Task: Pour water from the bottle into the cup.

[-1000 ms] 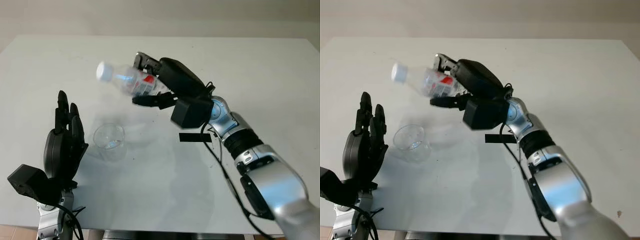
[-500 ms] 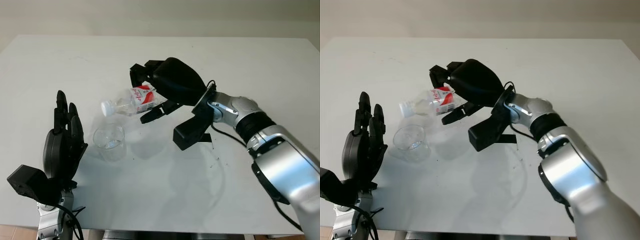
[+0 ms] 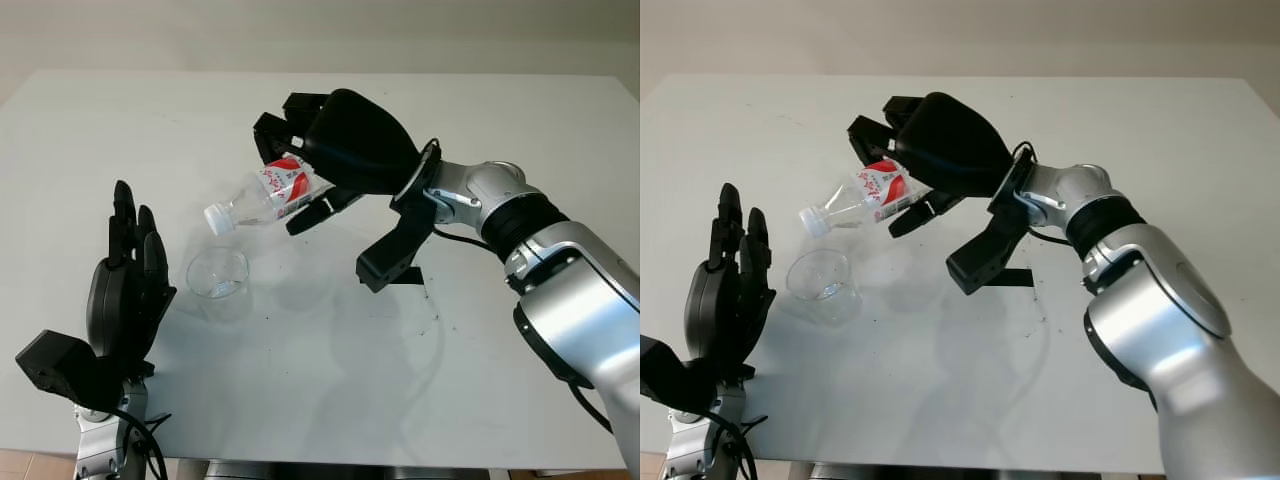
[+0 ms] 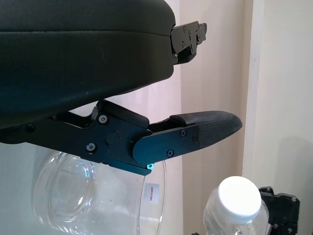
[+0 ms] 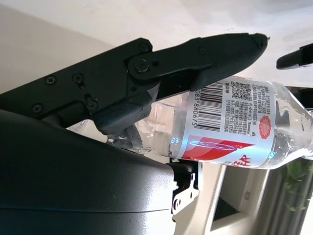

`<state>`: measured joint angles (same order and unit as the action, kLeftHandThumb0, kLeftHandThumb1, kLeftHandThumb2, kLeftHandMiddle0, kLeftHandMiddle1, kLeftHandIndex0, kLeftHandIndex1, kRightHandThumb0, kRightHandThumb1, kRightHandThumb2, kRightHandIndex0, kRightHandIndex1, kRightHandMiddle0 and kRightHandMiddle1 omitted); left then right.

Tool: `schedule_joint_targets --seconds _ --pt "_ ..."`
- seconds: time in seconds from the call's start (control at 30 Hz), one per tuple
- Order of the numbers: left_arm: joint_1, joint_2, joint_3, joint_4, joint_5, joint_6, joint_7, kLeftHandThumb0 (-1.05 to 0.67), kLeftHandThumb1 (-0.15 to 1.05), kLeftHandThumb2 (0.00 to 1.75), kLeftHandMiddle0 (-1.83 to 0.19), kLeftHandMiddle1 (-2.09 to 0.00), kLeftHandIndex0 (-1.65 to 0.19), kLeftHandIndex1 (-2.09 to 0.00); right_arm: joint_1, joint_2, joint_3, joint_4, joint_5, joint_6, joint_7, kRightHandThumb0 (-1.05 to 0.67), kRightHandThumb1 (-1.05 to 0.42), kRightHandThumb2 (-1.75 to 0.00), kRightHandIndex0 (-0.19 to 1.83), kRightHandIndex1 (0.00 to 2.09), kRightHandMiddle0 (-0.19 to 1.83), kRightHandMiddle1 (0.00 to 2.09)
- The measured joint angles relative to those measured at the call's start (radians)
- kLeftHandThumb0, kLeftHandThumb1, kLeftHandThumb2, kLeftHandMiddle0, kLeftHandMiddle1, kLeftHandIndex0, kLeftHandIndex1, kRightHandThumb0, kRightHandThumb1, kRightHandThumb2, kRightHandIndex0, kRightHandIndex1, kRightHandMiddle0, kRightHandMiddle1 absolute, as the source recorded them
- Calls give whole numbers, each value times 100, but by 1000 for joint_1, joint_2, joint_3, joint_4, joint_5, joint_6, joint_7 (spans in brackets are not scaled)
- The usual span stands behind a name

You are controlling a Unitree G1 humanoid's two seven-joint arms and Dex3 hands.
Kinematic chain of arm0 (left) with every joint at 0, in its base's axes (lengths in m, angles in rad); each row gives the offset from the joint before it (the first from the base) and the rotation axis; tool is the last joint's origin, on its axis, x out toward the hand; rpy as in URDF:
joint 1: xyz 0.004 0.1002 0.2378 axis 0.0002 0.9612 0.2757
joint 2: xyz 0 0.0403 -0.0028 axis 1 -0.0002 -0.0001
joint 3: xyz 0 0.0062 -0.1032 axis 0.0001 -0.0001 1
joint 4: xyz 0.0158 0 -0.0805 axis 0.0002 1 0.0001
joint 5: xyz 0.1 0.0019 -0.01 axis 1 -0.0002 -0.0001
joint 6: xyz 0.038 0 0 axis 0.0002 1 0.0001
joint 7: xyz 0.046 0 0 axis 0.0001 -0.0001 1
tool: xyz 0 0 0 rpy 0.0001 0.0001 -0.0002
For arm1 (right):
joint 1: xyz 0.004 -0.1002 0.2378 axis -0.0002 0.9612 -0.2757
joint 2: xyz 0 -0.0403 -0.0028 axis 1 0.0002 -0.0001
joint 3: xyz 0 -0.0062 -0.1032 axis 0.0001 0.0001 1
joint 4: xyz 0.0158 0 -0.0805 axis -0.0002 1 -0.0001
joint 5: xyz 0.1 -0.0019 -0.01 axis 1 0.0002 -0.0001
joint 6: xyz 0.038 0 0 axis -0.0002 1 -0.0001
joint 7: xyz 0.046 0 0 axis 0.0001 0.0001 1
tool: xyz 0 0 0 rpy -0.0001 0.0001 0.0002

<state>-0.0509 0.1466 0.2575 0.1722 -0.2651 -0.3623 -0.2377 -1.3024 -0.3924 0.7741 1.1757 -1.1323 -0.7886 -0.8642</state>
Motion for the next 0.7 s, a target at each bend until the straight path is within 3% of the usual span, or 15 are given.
schedule_joint_targets --seconds 0.23,0.7 --pt "-2 -2 -2 9 11 -12 6 -73 105 63 19 0 19 0 -22 0 72 -3 -74 46 -85 -52 -105 -24 114 209 80 209" --pt "-6 -5 -2 14 9 -22 11 -72 105 61 19 0 19 0 -48 1 178 1 -173 110 -231 -55 -105 -30 120 209 80 209"
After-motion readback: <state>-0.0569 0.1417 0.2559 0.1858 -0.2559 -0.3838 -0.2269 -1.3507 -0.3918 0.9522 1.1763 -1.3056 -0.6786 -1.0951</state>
